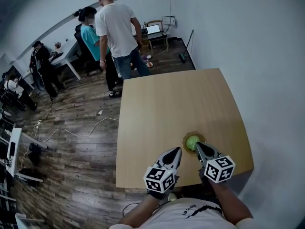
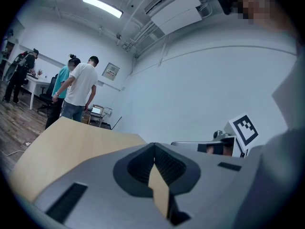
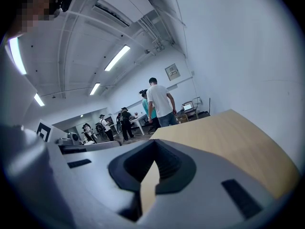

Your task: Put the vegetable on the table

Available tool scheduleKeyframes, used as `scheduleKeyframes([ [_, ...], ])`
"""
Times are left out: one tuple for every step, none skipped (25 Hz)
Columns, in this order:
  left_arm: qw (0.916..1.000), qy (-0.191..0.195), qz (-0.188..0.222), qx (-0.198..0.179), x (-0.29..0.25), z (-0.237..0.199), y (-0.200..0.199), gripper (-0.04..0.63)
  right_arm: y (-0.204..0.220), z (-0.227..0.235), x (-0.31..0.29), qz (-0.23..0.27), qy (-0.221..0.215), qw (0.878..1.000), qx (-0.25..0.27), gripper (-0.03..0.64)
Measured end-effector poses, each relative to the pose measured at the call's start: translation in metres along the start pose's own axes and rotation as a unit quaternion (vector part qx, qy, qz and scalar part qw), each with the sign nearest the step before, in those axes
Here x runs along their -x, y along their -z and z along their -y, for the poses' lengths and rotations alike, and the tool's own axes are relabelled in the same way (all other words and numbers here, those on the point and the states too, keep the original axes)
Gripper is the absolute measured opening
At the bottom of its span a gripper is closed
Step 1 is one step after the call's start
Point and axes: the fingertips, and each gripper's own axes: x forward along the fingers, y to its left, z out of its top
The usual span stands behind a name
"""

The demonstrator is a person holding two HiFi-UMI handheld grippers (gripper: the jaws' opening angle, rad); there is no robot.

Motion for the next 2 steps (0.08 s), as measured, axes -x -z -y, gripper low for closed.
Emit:
scheduleKeyframes([
  [1.0,-0.001,0.0,0.0,-0.0022,-0.0018,0.0015,0.012,0.0016,0.0022,-0.0024,-0.001,0.0,1.0,0.0,0.014],
  [1.0,-0.001,-0.001,0.0,-0.0044,-0.0036,0.0029,0.012,0.003,0.0045,-0.0047,-0.002,0.0,1.0,0.0,0.014],
])
